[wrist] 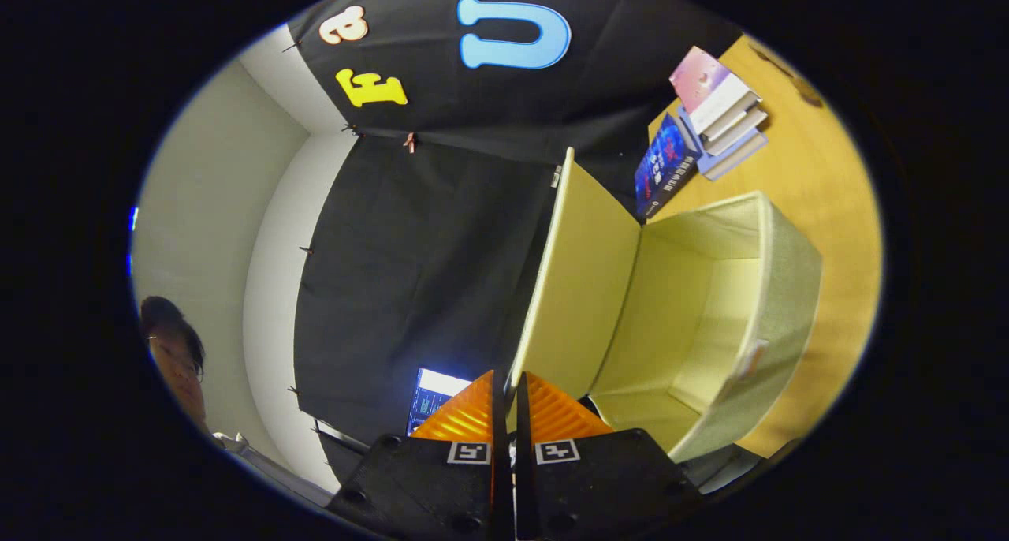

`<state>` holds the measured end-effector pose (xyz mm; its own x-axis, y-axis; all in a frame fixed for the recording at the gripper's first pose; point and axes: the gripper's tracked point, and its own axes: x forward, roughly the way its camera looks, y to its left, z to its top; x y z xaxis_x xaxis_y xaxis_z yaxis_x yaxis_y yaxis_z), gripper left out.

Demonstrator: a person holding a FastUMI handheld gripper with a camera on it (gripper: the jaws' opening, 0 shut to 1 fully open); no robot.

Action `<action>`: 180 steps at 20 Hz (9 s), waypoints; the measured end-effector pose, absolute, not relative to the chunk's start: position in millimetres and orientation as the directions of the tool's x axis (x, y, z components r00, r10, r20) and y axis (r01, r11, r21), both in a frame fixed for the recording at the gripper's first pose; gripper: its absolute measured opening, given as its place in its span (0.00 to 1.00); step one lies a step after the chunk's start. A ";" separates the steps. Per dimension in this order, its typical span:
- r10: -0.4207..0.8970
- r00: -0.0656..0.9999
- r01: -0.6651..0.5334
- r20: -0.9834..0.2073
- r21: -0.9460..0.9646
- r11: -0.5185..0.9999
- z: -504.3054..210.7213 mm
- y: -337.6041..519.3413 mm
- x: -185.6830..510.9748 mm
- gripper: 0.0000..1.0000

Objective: Open the storage box then place both shoes into the box .Put the left shoe in first, then the right shoe, with the right side of both shoes facing outward in a uniform manner.

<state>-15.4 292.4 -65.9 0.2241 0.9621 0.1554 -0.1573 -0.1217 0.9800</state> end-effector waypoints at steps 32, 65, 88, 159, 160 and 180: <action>0.919 0.393 -0.291 -0.033 0.943 0.158 -62.2 338.4 20.8 0.96; 0.372 0.180 0.036 -0.911 0.384 0.923 -405.8 34.4 -41.1 0.74; 0.529 0.249 0.360 -0.811 0.585 0.727 -282.2 64.6 -26.9 0.09; 0.306 0.143 0.586 -0.941 0.330 0.740 -403.3 -100.5 -80.0 0.95; 0.296 0.133 0.579 -0.946 0.317 0.751 -414.5 -103.2 -78.7 0.94; 0.382 0.064 0.479 -0.922 0.364 0.799 -448.9 -70.5 -77.0 0.92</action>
